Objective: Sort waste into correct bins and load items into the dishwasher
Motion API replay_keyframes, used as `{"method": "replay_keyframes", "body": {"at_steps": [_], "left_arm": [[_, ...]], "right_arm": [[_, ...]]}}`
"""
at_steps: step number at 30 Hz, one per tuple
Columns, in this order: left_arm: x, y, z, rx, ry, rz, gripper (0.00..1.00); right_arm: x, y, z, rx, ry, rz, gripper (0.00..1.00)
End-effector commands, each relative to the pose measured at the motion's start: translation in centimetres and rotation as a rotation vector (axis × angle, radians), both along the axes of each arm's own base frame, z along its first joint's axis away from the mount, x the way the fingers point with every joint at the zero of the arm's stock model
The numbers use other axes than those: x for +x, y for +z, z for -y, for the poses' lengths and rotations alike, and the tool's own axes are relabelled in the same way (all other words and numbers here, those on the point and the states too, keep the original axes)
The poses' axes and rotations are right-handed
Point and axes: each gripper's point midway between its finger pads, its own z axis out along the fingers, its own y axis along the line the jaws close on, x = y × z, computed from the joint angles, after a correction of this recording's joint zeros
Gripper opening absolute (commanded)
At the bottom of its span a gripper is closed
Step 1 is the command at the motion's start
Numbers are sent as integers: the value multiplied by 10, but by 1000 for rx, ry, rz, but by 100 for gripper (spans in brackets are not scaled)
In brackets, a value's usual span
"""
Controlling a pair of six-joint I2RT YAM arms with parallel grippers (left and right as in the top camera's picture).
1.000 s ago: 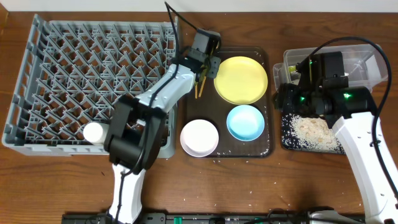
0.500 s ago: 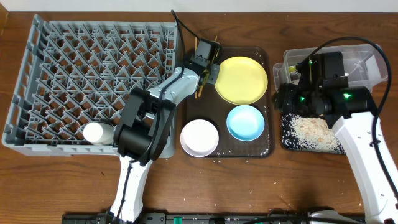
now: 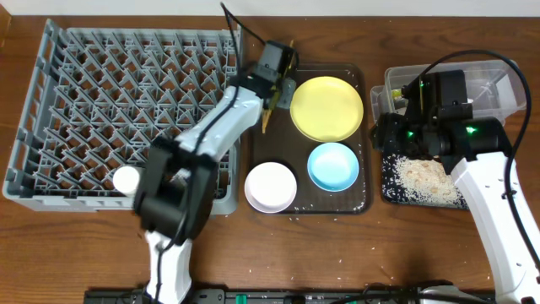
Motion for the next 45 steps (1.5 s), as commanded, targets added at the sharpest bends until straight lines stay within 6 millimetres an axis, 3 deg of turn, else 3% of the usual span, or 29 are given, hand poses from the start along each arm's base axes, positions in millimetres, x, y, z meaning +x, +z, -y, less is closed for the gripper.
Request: {"method": "replay_keyframes", "body": {"at_steps": [1, 3, 5, 7, 11, 18, 21, 22, 25, 28, 30, 32, 34, 36, 38, 39, 40, 45], "left_arm": [[-17, 63, -23, -43, 79, 32, 8], [-34, 80, -50, -47, 146, -8, 8], [-46, 83, -76, -34, 208, -62, 8], [-52, 73, -93, -12, 240, -111, 8], [-53, 34, -122, 12, 303, -175, 8], [-52, -10, -126, 63, 275, -246, 11], [-52, -18, -126, 69, 274, -261, 12], [-52, -18, -126, 69, 274, -261, 12], [-50, -5, -126, 58, 274, -232, 26], [-49, 15, -125, 40, 274, -187, 27], [-52, 49, -115, -25, 243, -123, 27], [-61, 79, -80, -172, 134, -99, 27], [-64, 92, -53, -232, 80, -70, 27], [-61, 93, -35, -209, 45, -29, 28], [-48, 69, -20, -73, 67, 25, 34], [-42, 55, -19, -12, 89, 39, 43], [-37, 42, -19, 28, 104, 45, 45], [-17, -25, -15, 80, 121, 0, 46]], "right_arm": [[0, 2, 0, 7, -6, 0, 58], [0, 2, 0, 7, -6, -1, 58], [0, 2, 0, 7, -6, 0, 59], [0, 2, 0, 7, -6, -1, 59], [0, 2, 0, 7, -6, -1, 59], [-1, 2, 0, 7, -6, -2, 59], [-2, 1, 0, 6, -6, -6, 58], [-2, 1, 0, 7, -6, -7, 58], [-2, 1, 1, 6, -6, -7, 58], [-2, 1, 1, 6, -6, -9, 58], [-2, 1, 1, 6, -6, -9, 59], [-2, 1, 1, 6, -6, -8, 59], [-2, 1, 1, 6, -6, -9, 59], [-2, 1, 1, 6, -6, -9, 59], [-2, 1, 1, 6, -6, -9, 59], [-3, 0, 1, 6, -6, -13, 59], [-3, 0, 1, 5, -6, -15, 59], [-5, -1, 1, 4, -7, -23, 59]]}}
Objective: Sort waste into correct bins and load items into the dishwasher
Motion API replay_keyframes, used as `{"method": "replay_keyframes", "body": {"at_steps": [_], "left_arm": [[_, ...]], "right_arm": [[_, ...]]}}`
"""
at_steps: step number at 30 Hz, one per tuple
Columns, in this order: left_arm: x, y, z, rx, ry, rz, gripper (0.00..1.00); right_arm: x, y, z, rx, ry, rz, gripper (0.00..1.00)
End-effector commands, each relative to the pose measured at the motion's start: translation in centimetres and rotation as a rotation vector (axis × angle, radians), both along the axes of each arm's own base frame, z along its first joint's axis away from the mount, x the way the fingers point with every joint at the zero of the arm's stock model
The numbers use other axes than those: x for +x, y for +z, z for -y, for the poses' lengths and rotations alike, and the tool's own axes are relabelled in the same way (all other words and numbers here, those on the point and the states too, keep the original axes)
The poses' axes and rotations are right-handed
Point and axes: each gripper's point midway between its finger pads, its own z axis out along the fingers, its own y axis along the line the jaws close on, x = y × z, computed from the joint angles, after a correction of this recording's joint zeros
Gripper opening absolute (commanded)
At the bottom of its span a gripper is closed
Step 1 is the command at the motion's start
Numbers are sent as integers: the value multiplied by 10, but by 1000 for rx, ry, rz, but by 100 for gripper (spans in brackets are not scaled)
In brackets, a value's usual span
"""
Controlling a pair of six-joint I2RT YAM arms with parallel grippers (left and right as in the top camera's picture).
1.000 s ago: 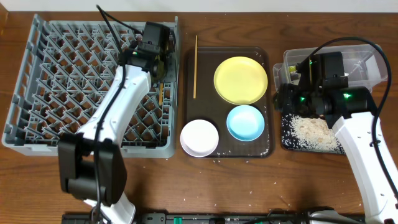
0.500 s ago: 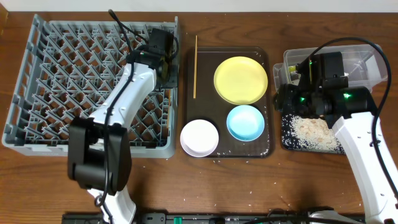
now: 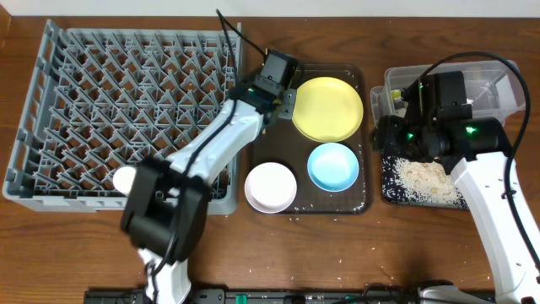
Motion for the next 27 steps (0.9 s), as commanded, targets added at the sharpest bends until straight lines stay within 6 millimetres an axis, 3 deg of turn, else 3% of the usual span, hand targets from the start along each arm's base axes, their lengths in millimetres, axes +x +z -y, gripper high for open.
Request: {"method": "replay_keyframes", "body": {"at_steps": [1, 7, 10, 15, 19, 23, 27], "left_arm": [[17, -42, -18, 76, 61, -13, 46], [26, -89, -42, 88, 133, -76, 46], [23, -105, -42, 53, 149, -117, 44], [14, -126, -33, 25, 116, -179, 28], [12, -127, -27, -3, 99, -194, 8], [12, -118, -27, -9, 98, -185, 7], [19, -58, -24, -56, 97, -95, 8]], "right_arm": [[0, 2, 0, 8, -7, 2, 59], [0, 2, 0, 8, -6, 2, 59], [0, 2, 0, 8, -6, 2, 59], [0, 2, 0, 8, -6, 2, 59], [1, 2, 0, 8, -7, 6, 59], [1, 2, 0, 8, -7, 6, 59], [1, 2, 0, 8, -7, 6, 59]]}}
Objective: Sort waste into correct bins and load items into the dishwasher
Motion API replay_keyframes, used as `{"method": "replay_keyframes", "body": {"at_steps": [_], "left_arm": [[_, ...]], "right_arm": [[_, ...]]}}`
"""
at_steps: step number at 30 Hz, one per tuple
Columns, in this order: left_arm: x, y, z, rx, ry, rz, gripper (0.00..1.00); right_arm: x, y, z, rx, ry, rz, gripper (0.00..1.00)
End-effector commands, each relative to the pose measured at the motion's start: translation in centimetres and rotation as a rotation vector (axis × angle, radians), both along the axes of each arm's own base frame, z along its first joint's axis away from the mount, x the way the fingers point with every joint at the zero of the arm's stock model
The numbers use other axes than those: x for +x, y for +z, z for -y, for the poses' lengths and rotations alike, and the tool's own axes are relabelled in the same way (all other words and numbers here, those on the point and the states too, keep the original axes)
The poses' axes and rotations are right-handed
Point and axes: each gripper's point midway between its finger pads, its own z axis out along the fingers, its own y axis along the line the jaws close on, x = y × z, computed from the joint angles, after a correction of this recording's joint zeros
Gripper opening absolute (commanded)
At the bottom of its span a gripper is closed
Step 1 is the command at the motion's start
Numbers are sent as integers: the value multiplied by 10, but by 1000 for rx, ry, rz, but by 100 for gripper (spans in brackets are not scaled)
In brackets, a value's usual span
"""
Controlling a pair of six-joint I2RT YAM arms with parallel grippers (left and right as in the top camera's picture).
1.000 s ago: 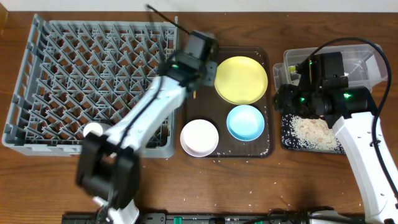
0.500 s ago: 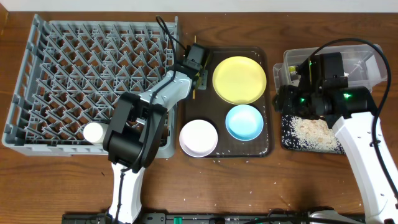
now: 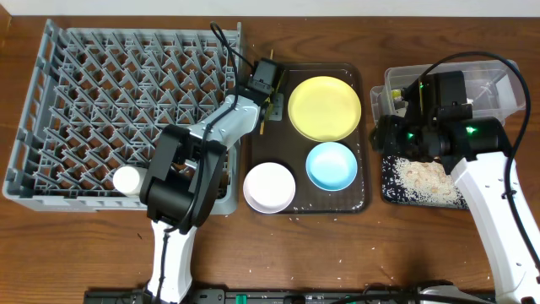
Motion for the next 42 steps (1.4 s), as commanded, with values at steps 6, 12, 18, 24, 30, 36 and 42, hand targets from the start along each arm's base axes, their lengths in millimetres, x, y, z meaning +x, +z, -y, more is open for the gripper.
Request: {"method": "replay_keyframes", "body": {"at_steps": [6, 12, 18, 24, 30, 36, 42], "left_arm": [[-32, 144, -24, -55, 23, 119, 8], [-47, 128, -93, 106, 147, 12, 8], [-45, 66, -106, 165, 151, -126, 8], [-49, 106, -107, 140, 155, -60, 34], [-68, 161, -82, -26, 82, 2, 57], [-108, 216, -32, -289, -97, 15, 67], [-140, 224, 12, -374, -269, -35, 67]], "right_arm": [[2, 3, 0, 8, -7, 8, 60], [1, 3, 0, 8, -7, 7, 60], [1, 3, 0, 8, -6, 7, 60], [2, 3, 0, 8, -7, 8, 60], [5, 4, 0, 10, -6, 26, 62], [4, 5, -6, 3, 30, 31, 63], [2, 5, -16, -2, 58, 35, 63]]}}
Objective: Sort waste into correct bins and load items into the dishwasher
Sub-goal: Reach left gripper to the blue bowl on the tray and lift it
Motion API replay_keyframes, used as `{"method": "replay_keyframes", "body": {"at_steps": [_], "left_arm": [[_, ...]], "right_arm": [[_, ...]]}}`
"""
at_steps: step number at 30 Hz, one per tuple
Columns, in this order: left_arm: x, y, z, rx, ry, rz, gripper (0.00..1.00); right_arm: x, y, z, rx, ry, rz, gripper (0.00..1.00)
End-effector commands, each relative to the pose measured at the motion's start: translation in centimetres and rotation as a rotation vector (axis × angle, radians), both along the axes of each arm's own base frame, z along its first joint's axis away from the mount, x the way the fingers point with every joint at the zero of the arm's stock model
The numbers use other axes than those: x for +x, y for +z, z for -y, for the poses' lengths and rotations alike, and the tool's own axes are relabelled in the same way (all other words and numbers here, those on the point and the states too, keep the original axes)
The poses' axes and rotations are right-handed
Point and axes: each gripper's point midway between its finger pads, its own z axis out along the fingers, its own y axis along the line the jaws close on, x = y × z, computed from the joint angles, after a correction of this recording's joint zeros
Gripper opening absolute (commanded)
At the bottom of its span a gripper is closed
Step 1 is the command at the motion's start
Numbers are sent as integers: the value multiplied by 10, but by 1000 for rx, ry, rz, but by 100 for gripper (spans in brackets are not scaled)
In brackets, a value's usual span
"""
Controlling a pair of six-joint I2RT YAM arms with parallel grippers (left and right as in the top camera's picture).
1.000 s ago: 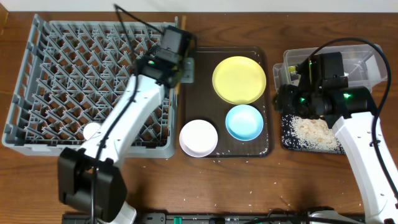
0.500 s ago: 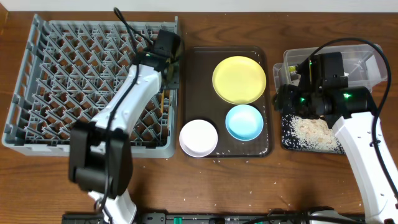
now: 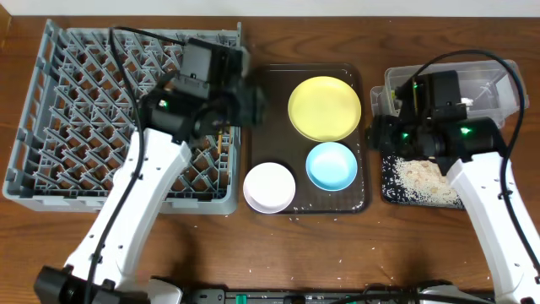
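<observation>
My left gripper (image 3: 246,103) is blurred over the right edge of the grey dish rack (image 3: 59,110). A thin wooden chopstick (image 3: 221,139) sticks out below it over the rack grid, apparently held. On the dark tray (image 3: 361,199) lie a yellow plate (image 3: 325,108), a blue bowl (image 3: 332,165) and a white bowl (image 3: 270,187). My right gripper (image 3: 377,133) hovers at the left edge of the bins; its jaws are too dark to read.
A black bin (image 3: 422,181) holding pale crumbs and a clear plastic bin (image 3: 489,84) stand at the right. Crumbs are scattered on the wooden table in front of the tray. Cables trail from both arms.
My left arm has swung left, from the tray's upper left corner to above the rack's right side. The chopstick went with it and the tray's left edge is bare. The right arm is unchanged.
My left gripper stood at the tray's upper left corner beside the yellow plate, with a wooden chopstick under it, and stayed there through all three earlier moments with small shifts. Now it is over the rack with the chopstick. The right arm held still over the bins.
</observation>
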Motion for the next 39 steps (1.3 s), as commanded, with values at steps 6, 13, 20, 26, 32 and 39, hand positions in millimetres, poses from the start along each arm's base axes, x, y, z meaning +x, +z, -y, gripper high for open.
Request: {"method": "replay_keyframes", "body": {"at_steps": [6, 13, 20, 26, 32, 39], "left_arm": [[-31, -46, 69, -8, -231, -141, 66], [-29, -120, 93, 123, -268, -251, 66], [-22, -167, 115, 193, -294, -248, 57], [-25, -211, 125, 254, -314, -282, 43], [-29, -227, 132, 265, -332, -294, 27], [-30, -229, 130, 273, -343, -296, 8]], "right_arm": [[12, 0, 72, -15, -333, -15, 62], [-9, -3, 174, 64, -658, -68, 72], [-19, -3, 201, 67, -750, -71, 99], [-19, -3, 201, 67, -749, -69, 99], [-19, -3, 201, 67, -749, -69, 99], [-19, -3, 201, 67, -749, -69, 99]]}}
